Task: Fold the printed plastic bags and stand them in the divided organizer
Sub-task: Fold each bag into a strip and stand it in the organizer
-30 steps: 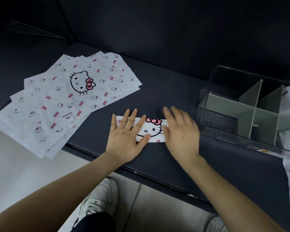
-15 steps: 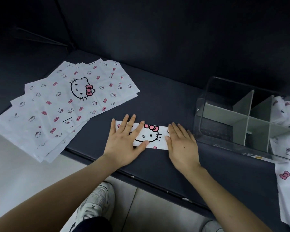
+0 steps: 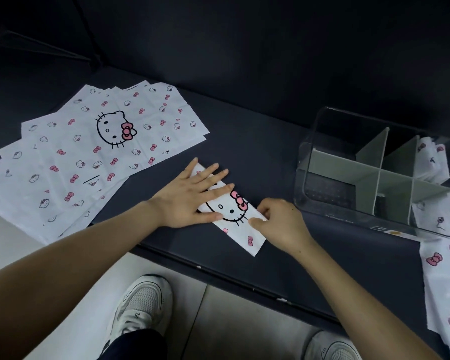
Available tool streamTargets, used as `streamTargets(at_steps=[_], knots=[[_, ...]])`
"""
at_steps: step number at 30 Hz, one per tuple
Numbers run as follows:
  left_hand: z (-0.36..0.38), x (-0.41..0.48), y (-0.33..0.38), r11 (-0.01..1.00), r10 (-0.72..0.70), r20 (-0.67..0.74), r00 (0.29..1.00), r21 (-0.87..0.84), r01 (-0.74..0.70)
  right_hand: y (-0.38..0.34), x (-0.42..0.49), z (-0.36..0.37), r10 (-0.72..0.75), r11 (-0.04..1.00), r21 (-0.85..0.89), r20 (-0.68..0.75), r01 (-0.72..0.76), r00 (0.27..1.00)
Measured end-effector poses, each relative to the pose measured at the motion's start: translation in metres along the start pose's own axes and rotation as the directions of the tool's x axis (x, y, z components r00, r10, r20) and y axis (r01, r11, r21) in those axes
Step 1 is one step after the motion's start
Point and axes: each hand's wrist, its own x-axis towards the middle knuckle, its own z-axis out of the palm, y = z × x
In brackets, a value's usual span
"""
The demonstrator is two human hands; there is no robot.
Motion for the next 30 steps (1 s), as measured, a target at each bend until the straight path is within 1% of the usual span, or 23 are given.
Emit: streamTargets(at_steps=[1,2,3,4,5,6,7,8,9,11,12,14,15,16,17,18,19,20,21,23,25,27,30], knots=[[-0.003,0.0,0.003,0.999,-0.015,-0.059,0.998,0.028,0.017,0.001,-0.007,0.002,0.04,0.992,0.12,0.026,-0.042,0.999],[-0.004,-0.003,0.011,0.998,-0.051,-0.143,0.988,0.016,0.054,0.002,-0.013,0.004,0.092,0.96,0.26,0.059,-0.104,0.994],[-0.005,-0.007,0.022,0.995,-0.097,-0.241,0.966,-0.056,0.086,0.003,-0.019,0.005,0.142,0.91,0.382,0.085,-0.164,0.986],[-0.005,-0.014,0.035,0.98,-0.148,-0.336,0.93,-0.175,0.092,0.004,-0.023,0.006,0.186,0.857,0.469,0.108,-0.215,0.977],[-0.003,-0.022,0.049,0.944,-0.202,-0.4,0.894,-0.322,0.069,0.005,-0.027,0.006,0.226,0.805,0.532,0.132,-0.261,0.965],[-0.001,-0.03,0.062,0.886,-0.241,-0.406,0.882,-0.462,0.03,0.004,-0.029,0.006,0.264,0.747,0.588,0.167,-0.311,0.95],[0.001,-0.037,0.073,0.818,-0.254,-0.366,0.895,-0.575,-0.002,0.002,-0.031,0.006,0.295,0.678,0.641,0.213,-0.361,0.931],[0.003,-0.042,0.081,0.758,-0.246,-0.309,0.919,-0.652,-0.016,0.0,-0.032,0.005,0.317,0.6,0.686,0.268,-0.411,0.91],[0.006,-0.045,0.086,0.73,-0.224,-0.254,0.941,-0.684,-0.011,-0.002,-0.032,0.004,0.327,0.523,0.721,0.323,-0.455,0.888],[0.011,-0.045,0.087,0.773,-0.202,-0.208,0.957,-0.634,0.025,-0.005,-0.033,-0.001,0.313,0.377,0.766,0.424,-0.52,0.85],[0.012,-0.043,0.086,0.797,-0.224,-0.211,0.951,-0.601,0.054,-0.007,-0.034,-0.004,0.295,0.309,0.78,0.466,-0.545,0.834],[0.01,-0.038,0.089,0.797,-0.304,-0.237,0.923,-0.594,0.11,-0.011,-0.034,-0.009,0.257,0.213,0.79,0.522,-0.574,0.813],[0.008,-0.036,0.091,0.78,-0.355,-0.238,0.904,-0.608,0.146,-0.013,-0.034,-0.012,0.241,0.195,0.794,0.53,-0.576,0.813],[0.005,-0.033,0.093,0.751,-0.418,-0.217,0.882,-0.628,0.201,-0.015,-0.033,-0.016,0.239,0.196,0.799,0.524,-0.569,0.818],[0.002,-0.03,0.095,0.711,-0.491,-0.175,0.854,-0.647,0.276,-0.013,-0.031,-0.018,0.251,0.248,0.806,0.482,-0.537,0.84],[-0.001,-0.027,0.095,0.661,-0.555,-0.121,0.823,-0.665,0.349,-0.012,-0.03,-0.02,0.274,0.349,0.805,0.403,-0.481,0.873],[-0.003,-0.025,0.094,0.602,-0.603,-0.056,0.796,-0.687,0.407,-0.009,-0.027,-0.021,0.288,0.465,0.79,0.291,-0.399,0.912],[-0.006,-0.022,0.093,0.539,-0.637,0.012,0.77,-0.708,0.457,-0.009,-0.026,-0.022,0.271,0.563,0.77,0.172,-0.301,0.947],[-0.009,-0.02,0.091,0.492,-0.659,0.057,0.75,-0.721,0.487,-0.007,-0.023,-0.022,0.21,0.631,0.75,0.078,-0.196,0.975],[-0.013,-0.015,0.087,0.431,-0.683,0.099,0.724,-0.745,0.509,-0.008,-0.019,-0.017,0.069,0.707,0.703,0.037,-0.075,0.997],[-0.018,-0.012,0.085,0.374,-0.694,0.142,0.706,-0.767,0.522,-0.008,-0.01,-0.006,0.007,0.737,0.675,0.046,-0.036,0.999],[-0.022,-0.009,0.083,0.328,-0.701,0.179,0.691,-0.779,0.534,-0.009,0.001,0.003,0.04,0.76,0.649,0.012,-0.038,0.999],[-0.025,-0.004,0.081,0.294,-0.725,0.2,0.659,-0.776,0.558,-0.008,0.015,0.011,0.097,0.846,0.53,-0.055,-0.053,0.994]])
